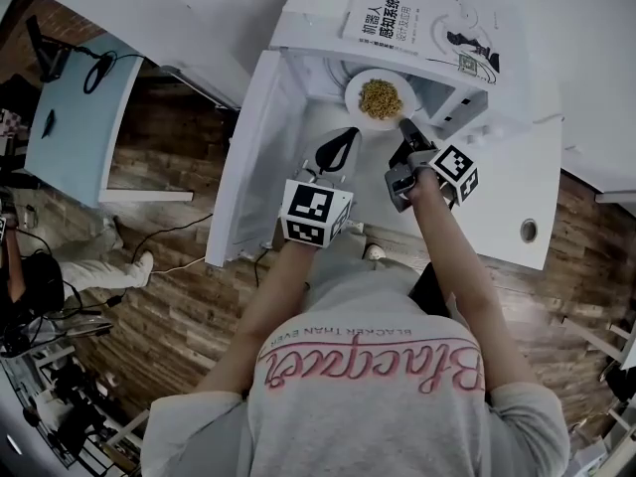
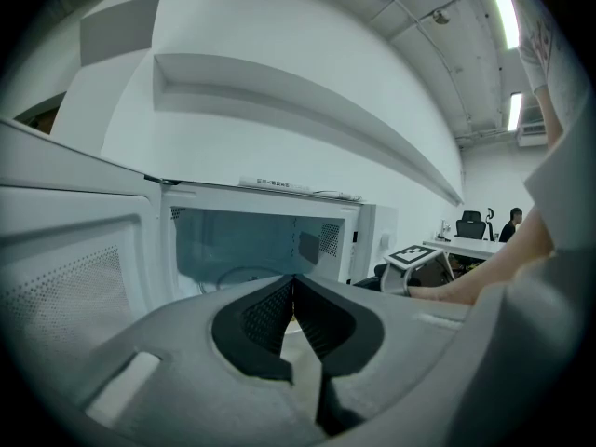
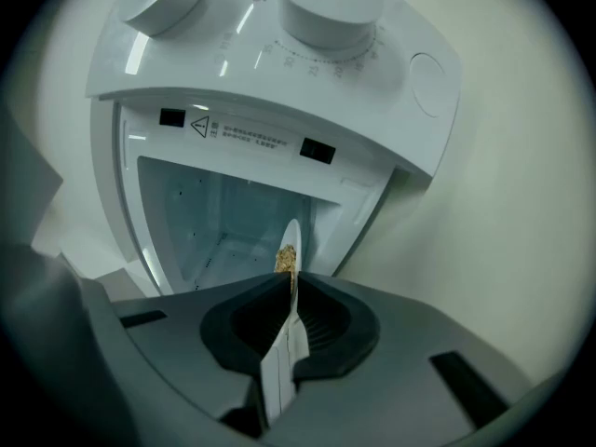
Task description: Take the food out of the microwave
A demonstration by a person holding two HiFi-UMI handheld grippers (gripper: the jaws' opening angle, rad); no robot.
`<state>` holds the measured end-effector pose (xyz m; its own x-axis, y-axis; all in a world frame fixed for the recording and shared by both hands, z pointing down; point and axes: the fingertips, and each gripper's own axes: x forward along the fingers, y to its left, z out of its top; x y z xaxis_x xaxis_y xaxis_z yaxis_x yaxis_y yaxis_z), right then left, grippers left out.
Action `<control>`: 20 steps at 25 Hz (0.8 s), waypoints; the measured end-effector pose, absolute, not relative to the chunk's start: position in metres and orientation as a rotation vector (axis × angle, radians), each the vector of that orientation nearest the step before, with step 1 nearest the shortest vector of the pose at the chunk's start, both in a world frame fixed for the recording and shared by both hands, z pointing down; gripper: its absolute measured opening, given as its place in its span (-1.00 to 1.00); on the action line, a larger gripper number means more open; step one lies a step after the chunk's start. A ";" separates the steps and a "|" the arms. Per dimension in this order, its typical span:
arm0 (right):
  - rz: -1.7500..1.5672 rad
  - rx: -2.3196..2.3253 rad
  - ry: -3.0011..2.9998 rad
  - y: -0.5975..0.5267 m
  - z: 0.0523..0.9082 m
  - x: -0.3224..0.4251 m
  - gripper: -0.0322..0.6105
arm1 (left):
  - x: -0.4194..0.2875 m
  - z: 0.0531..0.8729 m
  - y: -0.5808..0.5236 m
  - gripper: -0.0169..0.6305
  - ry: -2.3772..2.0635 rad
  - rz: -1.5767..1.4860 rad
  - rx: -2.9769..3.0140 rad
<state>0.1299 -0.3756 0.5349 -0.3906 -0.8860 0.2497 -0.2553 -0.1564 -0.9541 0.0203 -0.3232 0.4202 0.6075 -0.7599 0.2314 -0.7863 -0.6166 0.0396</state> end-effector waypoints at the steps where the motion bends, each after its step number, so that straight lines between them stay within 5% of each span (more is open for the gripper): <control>1: -1.588 -1.304 1.606 -0.377 0.537 0.128 -0.83 | 0.019 0.420 -0.325 -0.92 -1.305 0.291 2.691; 7: -1.633 -1.266 1.654 -0.387 0.544 0.115 -0.81 | 0.011 0.421 -0.335 -0.92 -1.329 0.295 2.674; 11: -1.667 -1.189 1.667 -0.394 0.547 0.103 -0.61 | 0.007 0.424 -0.339 -0.92 -1.338 0.300 2.661; 14: -1.655 -1.158 1.674 -0.396 0.544 0.098 -0.78 | 0.004 0.426 -0.341 -0.92 -1.348 0.300 2.651; 20: -1.650 -1.161 1.707 -0.390 0.535 0.096 -0.83 | 0.001 0.424 -0.343 -0.92 -1.356 0.286 2.648</control>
